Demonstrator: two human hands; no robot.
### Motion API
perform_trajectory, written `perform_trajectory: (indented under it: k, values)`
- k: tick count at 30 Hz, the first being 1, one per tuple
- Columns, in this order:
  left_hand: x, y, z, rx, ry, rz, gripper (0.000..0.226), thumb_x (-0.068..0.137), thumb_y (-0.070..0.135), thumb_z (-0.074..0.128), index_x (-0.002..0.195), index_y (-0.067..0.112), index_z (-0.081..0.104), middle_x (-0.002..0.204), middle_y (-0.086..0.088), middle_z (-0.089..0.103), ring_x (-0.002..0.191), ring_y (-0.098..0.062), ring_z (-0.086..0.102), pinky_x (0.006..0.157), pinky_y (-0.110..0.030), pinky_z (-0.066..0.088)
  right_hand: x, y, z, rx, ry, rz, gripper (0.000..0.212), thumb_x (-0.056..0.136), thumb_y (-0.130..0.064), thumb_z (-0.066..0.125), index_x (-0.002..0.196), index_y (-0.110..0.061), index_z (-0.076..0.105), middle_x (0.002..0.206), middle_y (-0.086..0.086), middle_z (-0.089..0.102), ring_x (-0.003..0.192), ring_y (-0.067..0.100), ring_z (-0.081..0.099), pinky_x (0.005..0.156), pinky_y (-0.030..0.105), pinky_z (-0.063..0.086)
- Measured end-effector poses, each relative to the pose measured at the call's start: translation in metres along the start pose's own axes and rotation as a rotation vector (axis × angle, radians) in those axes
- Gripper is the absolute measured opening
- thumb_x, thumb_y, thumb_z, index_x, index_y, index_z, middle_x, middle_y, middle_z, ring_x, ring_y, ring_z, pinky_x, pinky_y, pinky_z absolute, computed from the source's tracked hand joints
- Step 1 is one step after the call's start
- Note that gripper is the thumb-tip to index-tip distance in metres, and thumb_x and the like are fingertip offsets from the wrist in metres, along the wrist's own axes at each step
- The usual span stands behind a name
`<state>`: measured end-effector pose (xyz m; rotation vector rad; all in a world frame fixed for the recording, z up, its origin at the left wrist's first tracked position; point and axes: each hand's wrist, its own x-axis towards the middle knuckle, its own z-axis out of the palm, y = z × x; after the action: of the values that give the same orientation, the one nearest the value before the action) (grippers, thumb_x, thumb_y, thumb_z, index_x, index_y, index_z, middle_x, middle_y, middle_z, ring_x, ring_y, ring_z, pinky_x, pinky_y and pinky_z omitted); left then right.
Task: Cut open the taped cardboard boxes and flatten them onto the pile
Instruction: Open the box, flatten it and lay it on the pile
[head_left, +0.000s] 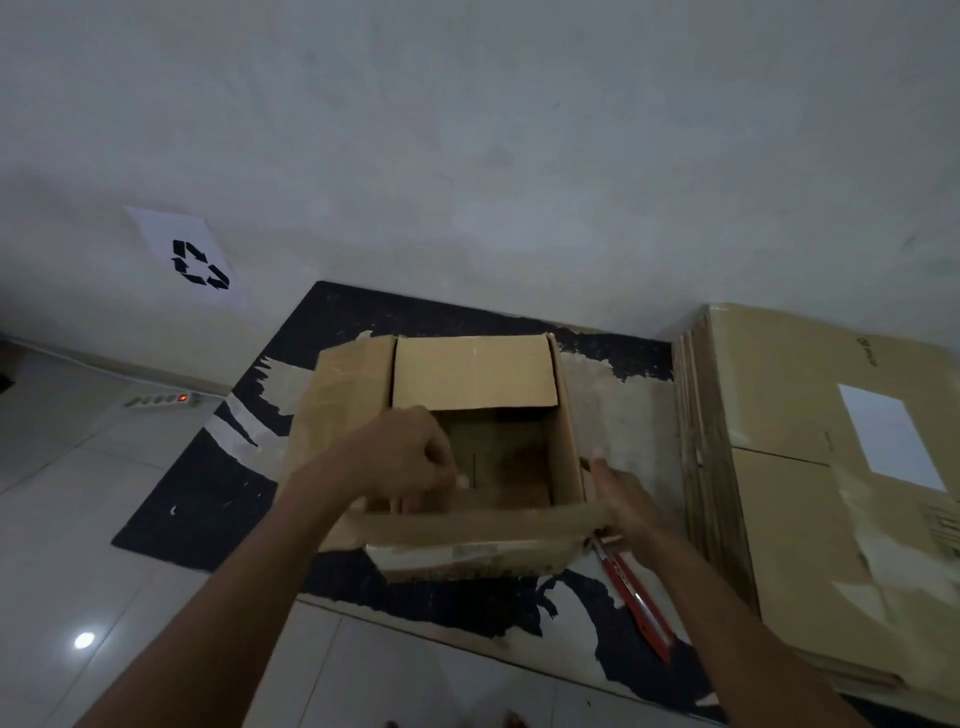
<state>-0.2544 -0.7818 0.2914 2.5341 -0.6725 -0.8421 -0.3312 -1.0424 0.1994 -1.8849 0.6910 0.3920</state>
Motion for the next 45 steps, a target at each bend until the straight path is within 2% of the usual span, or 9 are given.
perform_trajectory:
  k: [2,6,10,15,20,24,29,39,45]
  values:
    - [-0.009,0.002,0.031,0.114,-0.269,-0.051,0.035,0.084,0.041,0.074,0.113,0.022,0.066,0.099,0.005,0.069,0.088,-0.006,0.067,0.080,-0.026,0.056,-0.001,-0.004,0.002,-0.021,-0.021,0.004,0.069,0.099,-0.065,0.025,0.144,-0.018,0.046,0.135,0.016,0.056,0.102,0.026,0.059,0.087,0.041,0.049]
    - [0.001,0.000,0.103,0.372,-0.140,-0.142,0.086,0.074,0.043,0.079,0.146,0.021,0.039,0.146,-0.003,0.038,0.135,-0.026,0.037,0.113,-0.046,0.035,0.002,-0.003,0.011,-0.139,0.014,-0.112,0.071,0.094,-0.060,0.051,0.149,-0.017,0.038,0.148,0.010,0.047,0.129,0.029,0.049,0.102,0.040,0.043]
    - [0.007,-0.001,0.131,0.425,0.061,-0.179,0.032,0.092,0.043,0.061,0.117,0.023,0.059,0.113,0.000,0.060,0.101,-0.018,0.056,0.092,-0.034,0.045,0.007,0.002,0.021,-0.280,0.086,-0.147,0.049,0.102,-0.039,0.046,0.143,-0.013,0.043,0.137,0.012,0.055,0.119,0.029,0.057,0.100,0.040,0.047]
    - [0.005,0.000,0.139,0.440,0.233,-0.178,0.021,0.098,0.038,0.051,0.112,0.027,0.061,0.103,0.001,0.060,0.094,-0.018,0.055,0.087,-0.031,0.042,0.010,0.004,0.029,-0.322,0.129,-0.145,0.029,0.103,-0.025,0.042,0.127,-0.011,0.051,0.110,0.008,0.061,0.092,0.023,0.061,0.077,0.033,0.049]
    - [0.017,-0.014,0.132,0.418,-0.005,-0.122,0.045,0.083,0.051,0.068,0.120,0.027,0.058,0.109,0.003,0.062,0.098,-0.015,0.059,0.090,-0.034,0.048,0.017,-0.007,0.017,-0.447,0.126,-0.073,0.031,0.092,-0.028,0.057,0.120,-0.015,0.051,0.107,0.005,0.058,0.089,0.022,0.060,0.075,0.035,0.053]
    - [0.032,-0.022,0.101,-0.269,-0.245,-0.059,0.062,0.073,0.063,0.073,0.127,0.032,0.062,0.113,0.013,0.068,0.103,-0.005,0.065,0.088,-0.025,0.052,0.031,-0.025,0.014,-0.497,0.197,-0.037,0.054,0.091,-0.035,0.063,0.133,-0.011,0.038,0.130,0.012,0.042,0.111,0.030,0.051,0.091,0.044,0.049]
    - [0.092,-0.025,0.088,-0.264,-0.046,-0.165,0.026,0.103,0.027,0.048,0.118,0.011,0.061,0.110,-0.011,0.064,0.101,-0.024,0.062,0.079,-0.029,0.046,0.053,-0.041,0.029,-0.593,0.295,-0.181,0.069,0.092,-0.032,0.063,0.145,-0.018,0.021,0.146,0.018,0.033,0.134,0.037,0.038,0.108,0.051,0.039]
    - [0.138,-0.022,0.023,-0.087,0.831,0.148,0.063,0.086,0.003,0.067,0.145,0.010,0.045,0.147,-0.011,0.049,0.139,-0.026,0.041,0.116,-0.044,0.033,0.067,-0.036,0.037,-0.315,0.212,-0.229,0.052,0.087,0.005,0.064,0.134,-0.007,0.044,0.105,0.011,0.064,0.077,0.018,0.061,0.069,0.031,0.059]
    - [0.202,-0.034,-0.022,0.144,0.506,0.006,0.084,0.092,0.029,0.067,0.157,0.016,0.015,0.165,-0.005,0.013,0.153,-0.025,0.006,0.124,-0.047,0.000,0.066,-0.035,0.039,-0.315,0.211,-0.156,0.057,0.088,0.004,0.062,0.136,-0.015,0.039,0.111,0.008,0.054,0.079,0.010,0.047,0.069,0.020,0.052]
